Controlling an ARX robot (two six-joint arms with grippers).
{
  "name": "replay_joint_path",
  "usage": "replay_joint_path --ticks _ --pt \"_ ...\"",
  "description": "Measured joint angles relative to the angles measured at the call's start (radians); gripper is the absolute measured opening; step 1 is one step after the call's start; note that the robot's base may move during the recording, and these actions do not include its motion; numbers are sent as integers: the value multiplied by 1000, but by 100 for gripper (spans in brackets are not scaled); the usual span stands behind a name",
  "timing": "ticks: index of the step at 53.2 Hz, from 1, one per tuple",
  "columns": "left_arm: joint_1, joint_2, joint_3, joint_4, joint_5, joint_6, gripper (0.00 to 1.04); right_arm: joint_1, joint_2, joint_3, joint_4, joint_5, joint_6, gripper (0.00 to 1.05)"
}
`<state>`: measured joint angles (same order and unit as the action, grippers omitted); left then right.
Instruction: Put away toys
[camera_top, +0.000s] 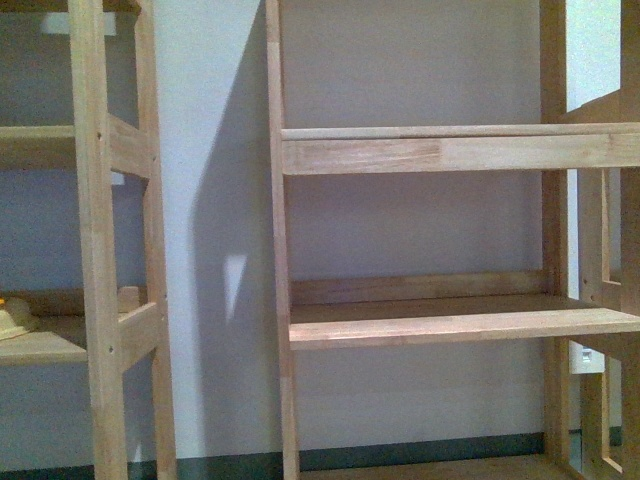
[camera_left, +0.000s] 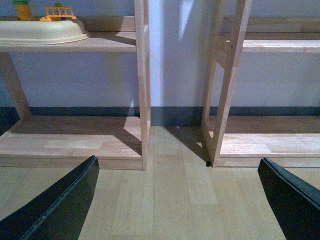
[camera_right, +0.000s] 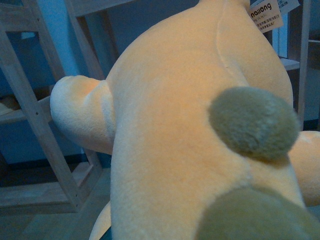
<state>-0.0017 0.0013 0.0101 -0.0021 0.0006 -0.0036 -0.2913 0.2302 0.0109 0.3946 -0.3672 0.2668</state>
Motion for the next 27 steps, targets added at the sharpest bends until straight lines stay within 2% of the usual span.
replay_joint_path --ticks 27 --pt "0 0 0 0 0 0 99 0 0 0 0 -3 0 20"
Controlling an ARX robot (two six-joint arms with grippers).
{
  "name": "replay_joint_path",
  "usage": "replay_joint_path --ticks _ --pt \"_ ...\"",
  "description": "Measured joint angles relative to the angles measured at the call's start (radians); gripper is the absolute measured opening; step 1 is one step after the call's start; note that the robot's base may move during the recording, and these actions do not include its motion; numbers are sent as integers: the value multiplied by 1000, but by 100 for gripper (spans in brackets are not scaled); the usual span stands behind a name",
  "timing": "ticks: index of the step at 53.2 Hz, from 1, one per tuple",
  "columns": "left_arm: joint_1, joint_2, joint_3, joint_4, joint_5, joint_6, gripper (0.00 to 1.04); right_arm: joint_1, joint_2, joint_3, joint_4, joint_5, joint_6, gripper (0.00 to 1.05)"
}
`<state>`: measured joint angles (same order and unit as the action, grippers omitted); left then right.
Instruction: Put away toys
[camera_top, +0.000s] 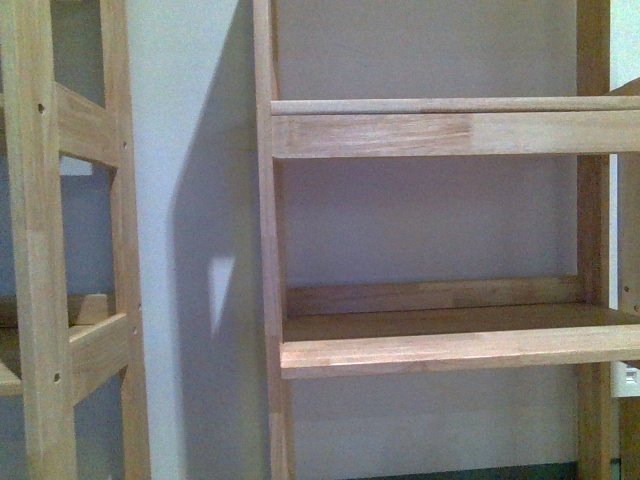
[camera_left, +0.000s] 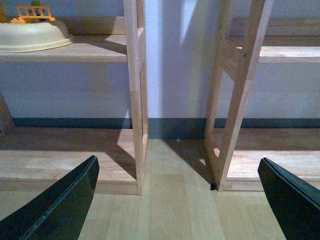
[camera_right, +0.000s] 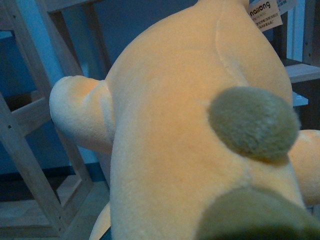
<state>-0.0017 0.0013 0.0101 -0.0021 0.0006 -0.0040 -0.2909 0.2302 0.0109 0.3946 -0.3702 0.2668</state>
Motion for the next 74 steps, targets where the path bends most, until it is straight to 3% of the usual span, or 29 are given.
replay_joint_path --ticks 59,63,67,74 --pt "0 0 0 0 0 0 99 0 0 0 0 0 0 20" --pt "0 0 0 0 0 0 99 12 -11 5 -51 60 -28 20" --pt "0 0 0 0 -1 0 99 14 -7 39 -194 148 -76 20" --pt "0 0 0 0 0 0 99 10 43 135 -266 187 -89 20"
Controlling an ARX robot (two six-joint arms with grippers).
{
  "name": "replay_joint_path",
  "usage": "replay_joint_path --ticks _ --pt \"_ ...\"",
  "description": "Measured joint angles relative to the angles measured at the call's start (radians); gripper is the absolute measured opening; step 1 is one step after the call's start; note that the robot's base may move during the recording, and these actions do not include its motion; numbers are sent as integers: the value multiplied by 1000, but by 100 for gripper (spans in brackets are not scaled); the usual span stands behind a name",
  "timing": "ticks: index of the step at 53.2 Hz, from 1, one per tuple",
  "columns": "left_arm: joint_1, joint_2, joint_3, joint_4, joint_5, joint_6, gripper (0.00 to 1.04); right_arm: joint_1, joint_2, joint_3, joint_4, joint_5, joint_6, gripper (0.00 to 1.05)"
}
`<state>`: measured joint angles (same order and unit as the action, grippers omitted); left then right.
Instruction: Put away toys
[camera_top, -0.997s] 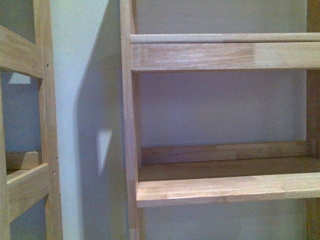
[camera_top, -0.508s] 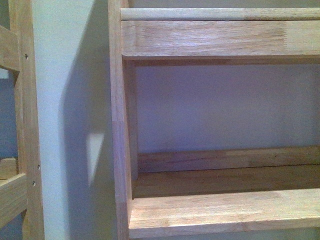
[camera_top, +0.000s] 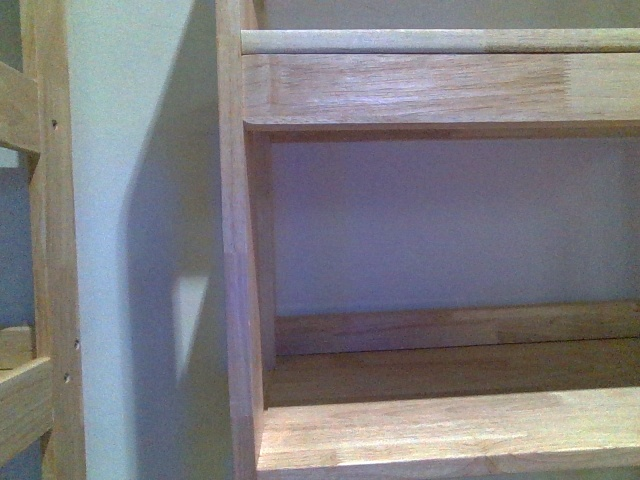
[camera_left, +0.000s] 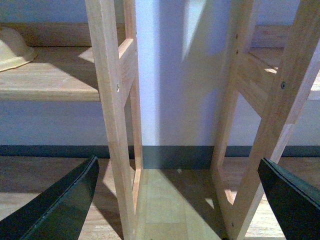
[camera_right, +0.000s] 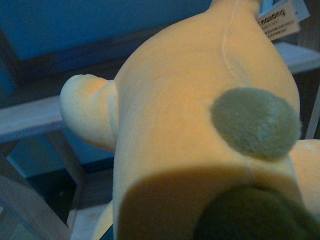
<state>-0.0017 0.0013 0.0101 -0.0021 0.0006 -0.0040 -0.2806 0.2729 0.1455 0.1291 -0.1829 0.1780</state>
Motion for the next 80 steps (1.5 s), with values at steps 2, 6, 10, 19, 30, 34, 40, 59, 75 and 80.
replay_joint_path --ticks 2,6,10,19,30,34,40,59,75,80 --pt "0 0 0 0 0 0 99 5 9 27 0 3 -6 20" --pt "0 0 0 0 0 0 99 34 39 126 3 11 -21 20" --pt "0 0 0 0 -1 0 99 70 76 227 21 27 -42 20" --pt "0 0 0 0 0 0 99 204 244 499 64 128 -113 20" --pt "0 0 0 0 0 0 99 333 415 732 67 193 -182 20" --pt "0 0 0 0 0 0 99 383 516 861 64 216 -197 20" --pt "0 0 0 0 0 0 99 412 621 983 51 218 -181 20" --pt "0 0 0 0 0 0 99 472 1023 1368 22 220 -41 20" --pt "0 0 0 0 0 0 99 520 1298 1682 -94 111 129 20" --pt "0 0 0 0 0 0 99 530 1360 1776 -130 79 177 20"
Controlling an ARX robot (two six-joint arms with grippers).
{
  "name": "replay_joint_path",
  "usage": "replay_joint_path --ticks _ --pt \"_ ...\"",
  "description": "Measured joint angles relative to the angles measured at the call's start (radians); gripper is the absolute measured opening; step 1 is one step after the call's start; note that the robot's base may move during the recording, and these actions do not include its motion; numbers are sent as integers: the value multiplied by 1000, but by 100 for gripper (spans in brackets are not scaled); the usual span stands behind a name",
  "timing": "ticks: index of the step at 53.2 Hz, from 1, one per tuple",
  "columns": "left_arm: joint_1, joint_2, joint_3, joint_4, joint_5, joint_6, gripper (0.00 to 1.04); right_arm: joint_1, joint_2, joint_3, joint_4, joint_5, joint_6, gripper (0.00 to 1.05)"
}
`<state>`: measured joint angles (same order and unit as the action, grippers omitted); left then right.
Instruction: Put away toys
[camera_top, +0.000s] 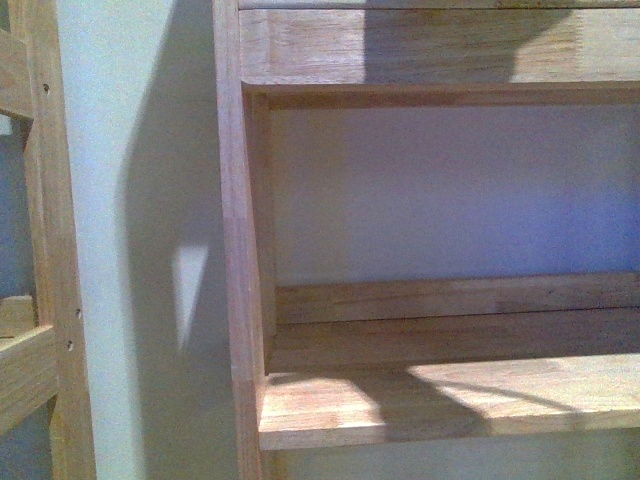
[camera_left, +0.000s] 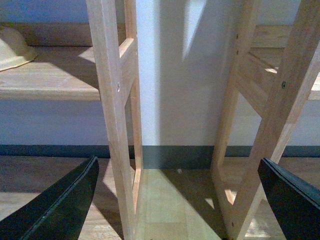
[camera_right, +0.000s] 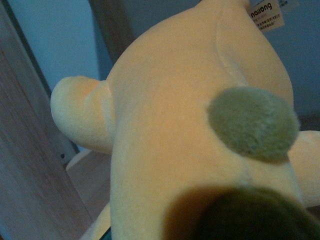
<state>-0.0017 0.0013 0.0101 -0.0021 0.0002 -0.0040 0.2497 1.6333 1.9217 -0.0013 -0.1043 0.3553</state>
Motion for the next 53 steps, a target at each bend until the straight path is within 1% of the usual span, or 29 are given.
replay_joint_path --ticks 3,10,18,24,32,42,48,49,50,52,53 --pt "0 0 0 0 0 0 99 5 31 45 -16 -16 29 20" --pt "0 0 0 0 0 0 99 10 126 179 -59 -56 161 20" --pt "0 0 0 0 0 0 99 9 179 247 -72 -67 298 20" --pt "0 0 0 0 0 0 99 19 211 275 -77 -95 393 20" --pt "0 0 0 0 0 0 99 39 243 286 -85 -95 438 20" --pt "0 0 0 0 0 0 99 43 251 294 -86 -84 445 20" --pt "0 0 0 0 0 0 99 40 270 336 -131 -101 440 21" --pt "0 0 0 0 0 0 99 40 273 342 -136 -103 436 22" --pt "0 0 0 0 0 0 99 40 278 353 -149 -103 431 26" --pt "0 0 0 0 0 0 99 40 285 367 -164 -104 425 30" --pt "0 0 0 0 0 0 99 40 290 380 -180 -103 415 34"
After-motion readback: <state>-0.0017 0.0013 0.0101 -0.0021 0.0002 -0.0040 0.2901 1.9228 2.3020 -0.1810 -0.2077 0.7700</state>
